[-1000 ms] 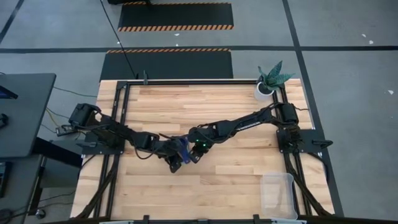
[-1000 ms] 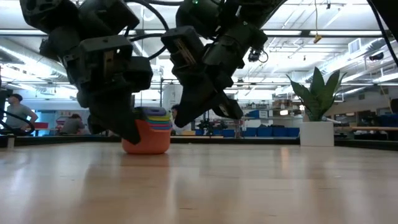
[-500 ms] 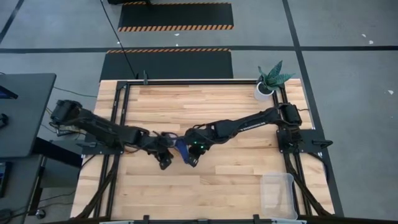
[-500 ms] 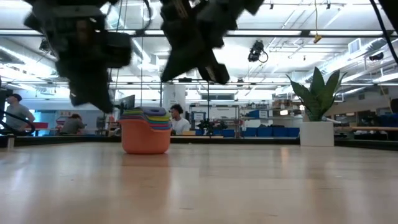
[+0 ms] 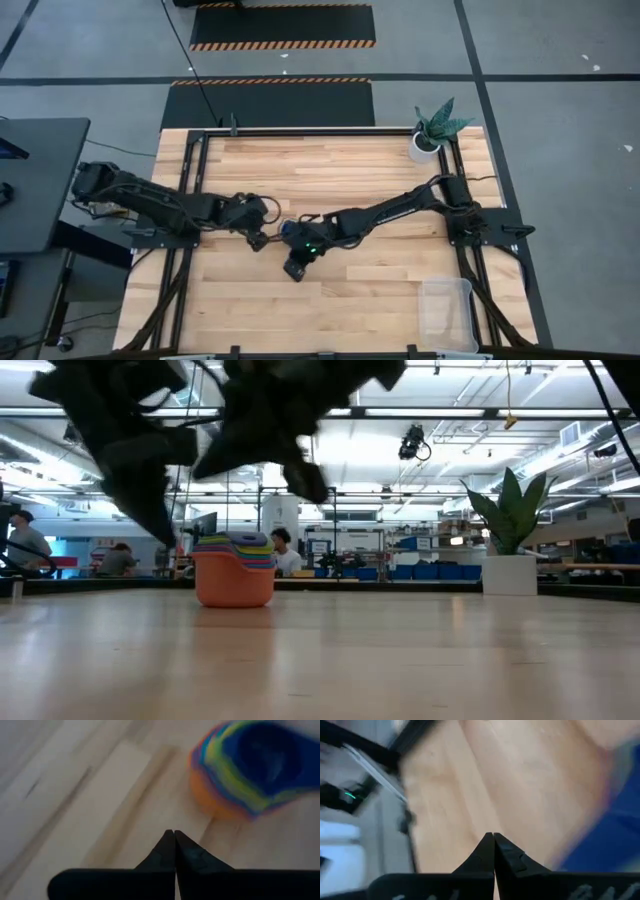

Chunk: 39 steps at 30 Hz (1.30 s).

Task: Nest measuring cups in basket
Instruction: Stack the dark blue measuring cup on top of the green measuring cup

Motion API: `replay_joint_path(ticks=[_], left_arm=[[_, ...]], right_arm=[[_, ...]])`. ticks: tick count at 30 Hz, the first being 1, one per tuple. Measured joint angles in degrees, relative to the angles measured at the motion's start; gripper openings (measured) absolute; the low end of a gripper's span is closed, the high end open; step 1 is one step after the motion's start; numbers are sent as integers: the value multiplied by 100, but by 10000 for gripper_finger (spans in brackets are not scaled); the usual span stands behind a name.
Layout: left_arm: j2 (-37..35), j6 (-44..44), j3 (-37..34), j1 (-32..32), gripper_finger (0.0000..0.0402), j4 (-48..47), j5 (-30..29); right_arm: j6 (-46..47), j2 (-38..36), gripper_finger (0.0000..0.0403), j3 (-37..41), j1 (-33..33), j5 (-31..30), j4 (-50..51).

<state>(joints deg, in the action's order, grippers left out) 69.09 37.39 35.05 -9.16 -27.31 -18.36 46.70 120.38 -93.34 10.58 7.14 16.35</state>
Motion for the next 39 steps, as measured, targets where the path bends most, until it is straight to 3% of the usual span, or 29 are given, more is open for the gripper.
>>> replay_joint_path(ticks=[7, 12, 20, 39], left_arm=[[359, -1388, -10, 666, 0, 672, 83], [576, -2175, 9, 1166, 0, 1551, 705], [902, -2854, 11, 1649, 0, 2132, 1071], [1306, -3012, 9, 1828, 0, 2444, 1874]], right_arm=[[531, 410, 0, -375, 197, -424, -34], [789, 457, 0, -542, 450, -1093, 184], [1270, 604, 0, -533, 693, -1608, 666], [1117, 693, 0, -527, 660, -2068, 1505]])
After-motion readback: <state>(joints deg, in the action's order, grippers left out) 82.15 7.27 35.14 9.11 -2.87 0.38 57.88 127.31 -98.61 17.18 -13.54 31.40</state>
